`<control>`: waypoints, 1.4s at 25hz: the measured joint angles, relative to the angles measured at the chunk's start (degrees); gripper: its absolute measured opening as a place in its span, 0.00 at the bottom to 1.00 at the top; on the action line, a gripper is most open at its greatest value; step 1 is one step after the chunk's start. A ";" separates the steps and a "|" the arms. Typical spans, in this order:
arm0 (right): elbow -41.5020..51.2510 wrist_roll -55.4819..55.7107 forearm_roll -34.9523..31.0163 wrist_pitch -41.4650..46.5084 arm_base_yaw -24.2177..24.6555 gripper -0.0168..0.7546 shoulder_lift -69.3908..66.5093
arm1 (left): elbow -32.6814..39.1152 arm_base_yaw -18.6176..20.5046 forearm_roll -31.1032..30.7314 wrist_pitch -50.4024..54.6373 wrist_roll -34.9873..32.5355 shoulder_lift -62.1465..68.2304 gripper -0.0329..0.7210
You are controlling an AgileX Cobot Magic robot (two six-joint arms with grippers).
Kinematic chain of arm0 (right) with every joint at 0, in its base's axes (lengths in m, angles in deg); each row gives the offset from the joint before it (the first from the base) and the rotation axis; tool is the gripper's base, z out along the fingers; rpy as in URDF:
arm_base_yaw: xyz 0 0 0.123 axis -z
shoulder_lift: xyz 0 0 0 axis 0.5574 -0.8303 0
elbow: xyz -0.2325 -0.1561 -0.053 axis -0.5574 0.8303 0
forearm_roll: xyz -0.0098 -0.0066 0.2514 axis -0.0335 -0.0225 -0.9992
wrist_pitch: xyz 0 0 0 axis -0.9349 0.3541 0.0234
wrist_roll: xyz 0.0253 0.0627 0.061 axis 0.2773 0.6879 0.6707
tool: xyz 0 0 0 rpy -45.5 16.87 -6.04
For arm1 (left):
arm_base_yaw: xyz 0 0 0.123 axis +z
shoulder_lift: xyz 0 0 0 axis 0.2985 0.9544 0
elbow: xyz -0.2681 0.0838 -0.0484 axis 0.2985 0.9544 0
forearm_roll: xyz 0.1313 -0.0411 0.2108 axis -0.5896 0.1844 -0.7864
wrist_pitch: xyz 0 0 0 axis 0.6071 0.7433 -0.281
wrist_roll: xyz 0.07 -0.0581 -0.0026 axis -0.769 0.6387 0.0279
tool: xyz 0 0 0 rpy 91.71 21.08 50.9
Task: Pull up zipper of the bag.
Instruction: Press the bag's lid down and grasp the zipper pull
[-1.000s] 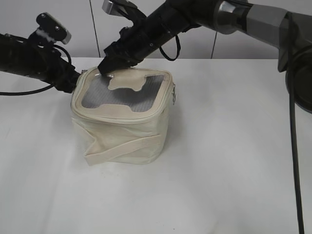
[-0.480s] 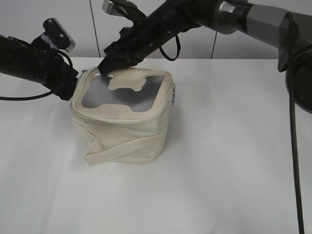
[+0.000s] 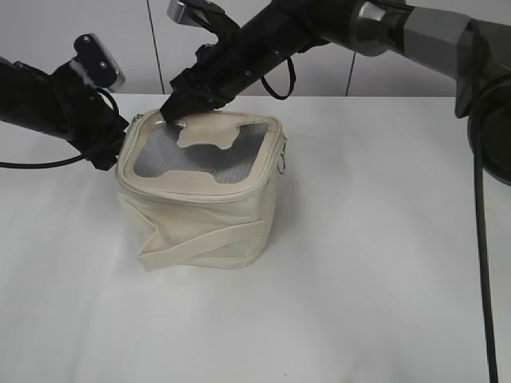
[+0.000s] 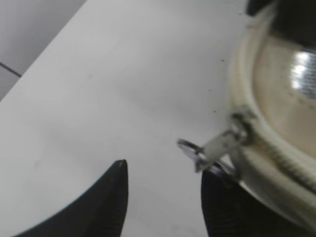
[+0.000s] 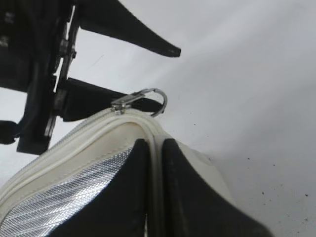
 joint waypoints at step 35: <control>0.00 0.00 -0.01 0.04 0.00 0.10 0.00 | 1.31 5.23 25.04 11.09 -12.91 2.32 0.54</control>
